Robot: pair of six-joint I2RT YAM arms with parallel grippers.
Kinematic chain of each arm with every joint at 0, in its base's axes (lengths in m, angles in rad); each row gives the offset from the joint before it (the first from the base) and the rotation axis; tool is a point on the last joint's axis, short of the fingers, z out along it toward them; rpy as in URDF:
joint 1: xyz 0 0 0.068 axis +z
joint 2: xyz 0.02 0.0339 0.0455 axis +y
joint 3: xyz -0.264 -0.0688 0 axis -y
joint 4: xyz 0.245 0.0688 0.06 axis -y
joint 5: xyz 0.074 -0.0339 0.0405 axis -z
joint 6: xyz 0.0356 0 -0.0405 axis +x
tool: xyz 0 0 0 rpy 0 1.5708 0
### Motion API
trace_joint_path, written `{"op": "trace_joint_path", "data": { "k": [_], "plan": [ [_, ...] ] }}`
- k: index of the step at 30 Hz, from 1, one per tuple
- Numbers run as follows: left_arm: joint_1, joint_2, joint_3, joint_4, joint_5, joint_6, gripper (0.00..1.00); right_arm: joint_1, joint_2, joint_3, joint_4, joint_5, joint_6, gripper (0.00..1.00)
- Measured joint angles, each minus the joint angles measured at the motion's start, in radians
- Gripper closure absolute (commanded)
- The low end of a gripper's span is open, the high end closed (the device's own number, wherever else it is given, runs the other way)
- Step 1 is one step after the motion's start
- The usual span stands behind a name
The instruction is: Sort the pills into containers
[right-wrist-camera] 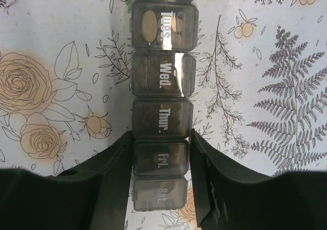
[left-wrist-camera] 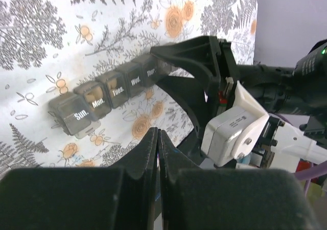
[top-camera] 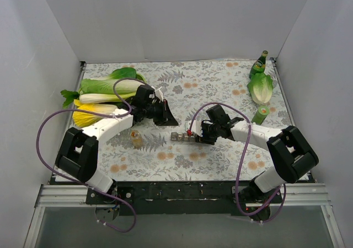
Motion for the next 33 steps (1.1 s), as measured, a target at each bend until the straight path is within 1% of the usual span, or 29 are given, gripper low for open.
{"op": "trace_joint_path", "data": {
  "k": [4,7,11,14,18,29,33],
  "plan": [
    [0.001,0.023,0.034,-0.005,-0.032,0.004,1.0,0.0,0.0,0.0,0.0,0.0,0.002,0.77],
    [0.001,0.084,0.047,-0.008,-0.055,0.015,1.0,0.0,0.0,0.0,0.0,0.0,0.002,0.77],
    [0.001,0.168,0.045,-0.034,-0.069,0.034,1.0,0.0,0.0,-0.001,0.002,0.001,0.003,0.78],
    [0.001,0.194,0.022,-0.05,-0.073,0.049,1.0,0.0,0.0,-0.002,0.004,0.002,0.004,0.78],
    [0.002,0.206,-0.019,-0.076,-0.08,0.067,1.0,0.0,0.0,-0.002,0.006,0.005,0.005,0.78],
    [0.002,0.207,-0.003,-0.095,-0.084,0.082,1.0,0.001,0.001,-0.002,0.008,0.015,0.014,0.78],
    [0.002,0.183,0.011,-0.111,-0.095,0.078,1.0,0.001,0.002,-0.002,0.014,0.016,0.021,0.76]
  ]
}}
